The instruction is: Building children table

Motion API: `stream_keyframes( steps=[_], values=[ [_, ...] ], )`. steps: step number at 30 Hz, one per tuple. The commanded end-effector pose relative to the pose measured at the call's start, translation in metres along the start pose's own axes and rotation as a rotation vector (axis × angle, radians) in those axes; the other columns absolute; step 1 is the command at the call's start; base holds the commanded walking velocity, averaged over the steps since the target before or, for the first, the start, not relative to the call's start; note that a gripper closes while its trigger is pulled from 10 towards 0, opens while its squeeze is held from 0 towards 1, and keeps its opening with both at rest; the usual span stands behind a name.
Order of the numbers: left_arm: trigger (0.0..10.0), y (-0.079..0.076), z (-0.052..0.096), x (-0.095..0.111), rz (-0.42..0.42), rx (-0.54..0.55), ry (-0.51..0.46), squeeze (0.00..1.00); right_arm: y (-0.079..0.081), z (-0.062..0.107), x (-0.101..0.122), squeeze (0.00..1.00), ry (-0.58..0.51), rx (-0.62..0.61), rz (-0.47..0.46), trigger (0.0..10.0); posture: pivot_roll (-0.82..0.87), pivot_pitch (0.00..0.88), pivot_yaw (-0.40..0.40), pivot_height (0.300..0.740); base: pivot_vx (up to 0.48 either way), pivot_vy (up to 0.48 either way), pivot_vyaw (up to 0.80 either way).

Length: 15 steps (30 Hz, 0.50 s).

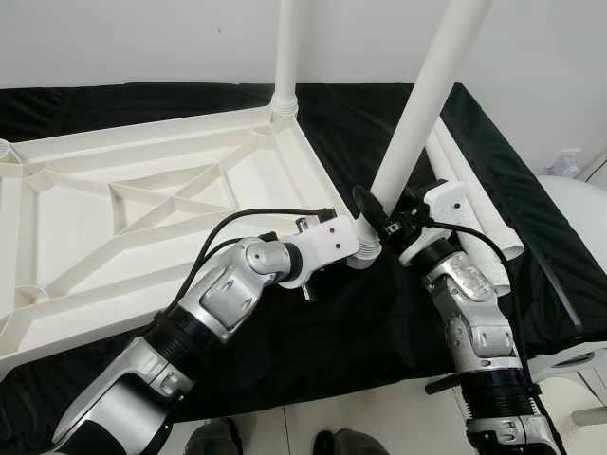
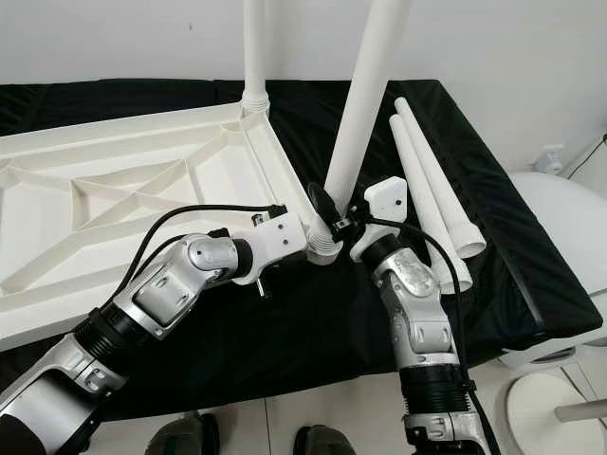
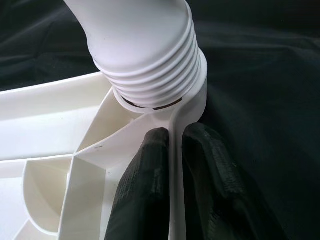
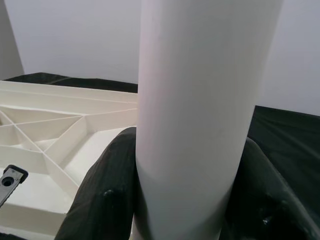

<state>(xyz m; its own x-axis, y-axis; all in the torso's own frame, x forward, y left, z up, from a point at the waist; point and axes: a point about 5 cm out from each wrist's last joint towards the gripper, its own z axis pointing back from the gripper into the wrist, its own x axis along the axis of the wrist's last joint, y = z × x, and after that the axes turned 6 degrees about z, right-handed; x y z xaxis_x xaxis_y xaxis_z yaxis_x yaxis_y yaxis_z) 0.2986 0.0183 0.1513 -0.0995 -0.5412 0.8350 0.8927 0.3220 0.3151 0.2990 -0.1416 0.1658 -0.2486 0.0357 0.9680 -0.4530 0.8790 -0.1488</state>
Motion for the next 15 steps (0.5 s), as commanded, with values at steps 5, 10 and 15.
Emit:
stream_keyframes(
  steps=[5, 10, 15],
  values=[
    [10.0, -0.002, 0.000, 0.004, -0.014, -0.022, -0.004, 0.00, 0.020, 0.013, -0.048, 0.00, 0.255, -0.013, -0.070, 10.0, 0.02, 0.106, -0.032, 0.740, 0.000, 0.000, 0.00],
    [10.0, -0.001, 0.001, 0.004, -0.014, -0.018, -0.004, 0.00, 0.027, 0.010, -0.044, 0.00, 0.234, -0.069, -0.070, 10.0, 0.02, 0.106, -0.034, 0.740, 0.000, 0.000, 0.00],
    [10.0, -0.001, 0.002, 0.004, -0.015, -0.017, -0.003, 0.00, 0.031, 0.008, -0.041, 0.00, 0.224, -0.099, -0.057, 10.0, 0.02, 0.105, -0.033, 0.740, 0.000, 0.000, 0.00]
  ],
)
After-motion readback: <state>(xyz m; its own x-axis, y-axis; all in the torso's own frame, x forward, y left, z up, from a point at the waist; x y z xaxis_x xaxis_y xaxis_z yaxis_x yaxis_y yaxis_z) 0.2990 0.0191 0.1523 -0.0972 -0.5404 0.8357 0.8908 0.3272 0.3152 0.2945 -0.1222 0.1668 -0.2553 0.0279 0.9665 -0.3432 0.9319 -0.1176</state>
